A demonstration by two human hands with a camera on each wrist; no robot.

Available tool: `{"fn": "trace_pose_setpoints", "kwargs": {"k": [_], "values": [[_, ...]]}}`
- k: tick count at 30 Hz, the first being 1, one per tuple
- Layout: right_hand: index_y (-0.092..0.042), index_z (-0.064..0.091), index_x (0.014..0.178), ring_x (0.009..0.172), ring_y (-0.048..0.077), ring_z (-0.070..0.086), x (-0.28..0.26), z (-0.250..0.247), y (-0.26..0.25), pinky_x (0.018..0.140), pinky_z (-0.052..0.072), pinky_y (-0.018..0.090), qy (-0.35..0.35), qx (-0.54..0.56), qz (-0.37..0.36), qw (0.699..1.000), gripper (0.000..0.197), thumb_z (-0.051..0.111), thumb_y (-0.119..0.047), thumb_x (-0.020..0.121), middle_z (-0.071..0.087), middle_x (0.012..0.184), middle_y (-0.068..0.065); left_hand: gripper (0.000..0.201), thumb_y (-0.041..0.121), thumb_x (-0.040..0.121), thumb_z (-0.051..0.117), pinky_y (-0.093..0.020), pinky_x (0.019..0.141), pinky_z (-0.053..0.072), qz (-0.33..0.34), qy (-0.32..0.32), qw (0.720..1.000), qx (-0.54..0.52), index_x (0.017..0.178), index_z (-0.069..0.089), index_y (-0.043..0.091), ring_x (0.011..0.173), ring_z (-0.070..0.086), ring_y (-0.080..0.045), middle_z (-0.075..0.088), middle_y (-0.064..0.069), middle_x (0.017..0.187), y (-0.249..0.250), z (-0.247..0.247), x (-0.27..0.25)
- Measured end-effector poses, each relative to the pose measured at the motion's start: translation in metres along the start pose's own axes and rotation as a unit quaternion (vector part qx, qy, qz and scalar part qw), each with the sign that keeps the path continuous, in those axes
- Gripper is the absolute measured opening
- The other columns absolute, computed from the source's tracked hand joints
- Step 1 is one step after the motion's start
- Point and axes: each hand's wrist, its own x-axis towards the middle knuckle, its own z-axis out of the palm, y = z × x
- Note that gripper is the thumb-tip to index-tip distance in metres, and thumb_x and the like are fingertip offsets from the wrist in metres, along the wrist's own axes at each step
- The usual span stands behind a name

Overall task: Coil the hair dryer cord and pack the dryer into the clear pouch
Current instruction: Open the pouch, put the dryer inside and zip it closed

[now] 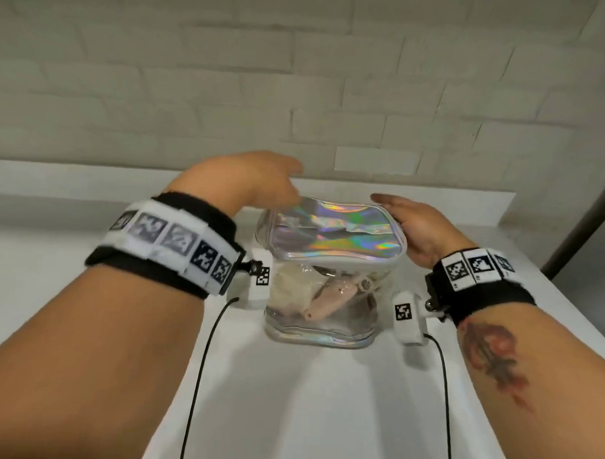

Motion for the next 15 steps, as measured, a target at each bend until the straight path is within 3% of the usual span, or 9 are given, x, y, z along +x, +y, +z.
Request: {"fn": "trace_pose_setpoints", "kwargs": {"k": [2, 6, 9, 11, 15], "values": [[-0.006, 0.062, 0.123, 0.102, 0.03, 0.062, -0.001, 0.005, -0.002, 0.094, 0.05, 0.041, -0.029, 0.03, 0.013, 0.999, 0.034, 0.047, -0.004, 0.092, 0.065, 0.118, 0.019, 0.06, 0.03, 0.093, 0.049, -0.033, 0.109, 0.034, 0.043, 0.011, 0.999, -0.006, 0.149, 0.029, 0.025, 0.133, 0.043, -0.028, 0.042, -0.007, 0.15, 0.023, -0.001, 0.015], [0.0, 0.066, 0.115, 0.095, 0.029, 0.066, -0.003, 0.007, -0.007, 0.083, 0.057, 0.034, -0.048, 0.024, 0.012, 0.999, 0.039, 0.042, 0.001, 0.085, 0.067, 0.116, 0.021, 0.055, 0.046, 0.098, 0.038, -0.039, 0.11, 0.032, 0.062, -0.059, 0.996, 0.033, 0.147, 0.035, 0.021, 0.135, 0.04, -0.028, 0.04, -0.007, 0.152, 0.052, 0.021, 0.04], [0.002, 0.068, 0.11, 0.096, 0.033, 0.066, -0.003, 0.01, -0.003, 0.087, 0.056, 0.04, -0.049, 0.0, 0.028, 0.998, 0.034, 0.045, -0.004, 0.085, 0.068, 0.111, 0.024, 0.049, 0.045, 0.1, 0.033, -0.036, 0.091, 0.039, 0.067, -0.079, 0.992, 0.069, 0.13, 0.054, 0.012, 0.118, 0.052, -0.032, 0.057, -0.013, 0.132, 0.058, 0.039, 0.051], [0.002, 0.07, 0.105, 0.094, 0.034, 0.067, -0.003, 0.011, -0.002, 0.088, 0.056, 0.044, -0.036, -0.001, 0.04, 0.999, 0.03, 0.051, -0.007, 0.084, 0.069, 0.108, 0.023, 0.046, 0.044, 0.1, 0.036, -0.034, 0.082, 0.039, 0.072, -0.056, 0.994, 0.056, 0.121, 0.061, 0.011, 0.109, 0.056, -0.032, 0.062, -0.013, 0.121, 0.058, 0.044, 0.054], [0.002, 0.07, 0.104, 0.085, 0.032, 0.069, -0.002, 0.013, -0.003, 0.082, 0.057, 0.043, -0.037, -0.01, 0.044, 0.998, 0.026, 0.058, -0.01, 0.085, 0.071, 0.098, 0.02, 0.036, 0.042, 0.095, 0.05, -0.031, 0.082, 0.043, 0.077, -0.014, 0.997, -0.014, 0.114, 0.066, 0.016, 0.103, 0.058, -0.027, 0.066, -0.007, 0.115, 0.049, 0.047, 0.057]]}}
